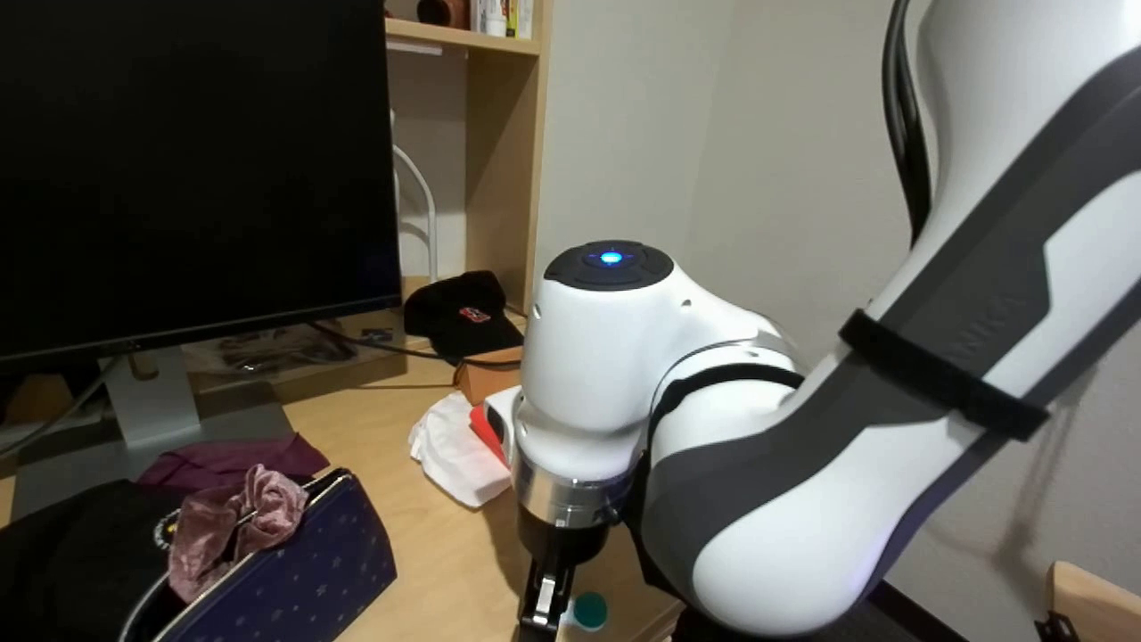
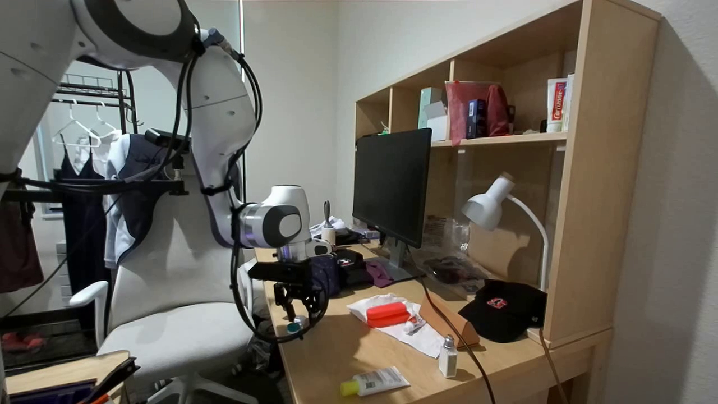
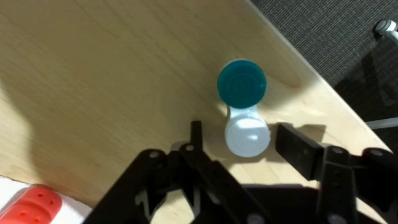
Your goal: Move the white object that is closer to the bag to the right
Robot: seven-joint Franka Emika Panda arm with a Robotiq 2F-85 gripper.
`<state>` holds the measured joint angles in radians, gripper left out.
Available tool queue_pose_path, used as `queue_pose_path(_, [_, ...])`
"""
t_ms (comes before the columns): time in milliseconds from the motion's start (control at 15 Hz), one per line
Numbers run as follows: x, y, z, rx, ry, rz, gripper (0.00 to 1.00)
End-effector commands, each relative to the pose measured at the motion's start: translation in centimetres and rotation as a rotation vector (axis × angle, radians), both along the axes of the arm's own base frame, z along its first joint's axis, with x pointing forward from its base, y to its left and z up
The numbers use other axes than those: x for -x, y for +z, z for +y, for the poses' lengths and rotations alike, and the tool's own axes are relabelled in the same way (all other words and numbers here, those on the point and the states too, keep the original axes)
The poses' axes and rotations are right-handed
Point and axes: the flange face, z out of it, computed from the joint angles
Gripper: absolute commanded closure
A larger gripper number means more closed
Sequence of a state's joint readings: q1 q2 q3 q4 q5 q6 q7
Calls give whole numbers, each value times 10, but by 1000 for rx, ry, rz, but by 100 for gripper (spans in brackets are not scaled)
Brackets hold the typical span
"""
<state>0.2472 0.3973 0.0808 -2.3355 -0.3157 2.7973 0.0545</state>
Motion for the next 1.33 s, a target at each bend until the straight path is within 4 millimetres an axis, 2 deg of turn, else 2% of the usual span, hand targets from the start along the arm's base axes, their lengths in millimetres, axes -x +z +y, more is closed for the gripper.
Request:
queue_pose_path(0, [4, 0, -8, -24, 15, 3, 66])
queue_pose_path(200, [2, 4, -14, -27, 3, 3, 85])
queue_pose_path(267, [1, 6, -15, -31, -6, 4, 87])
queue_pose_path(467, [-1, 15, -19, -50, -49, 15, 85])
queue_pose_path(733, [-10, 39, -33, -64, -124, 26, 85])
queue_pose_path(1067, [-23, 72, -64, -94, -250, 25, 85])
queue_pose_path(1267, [-32, 74, -85, -119, -336, 25, 85])
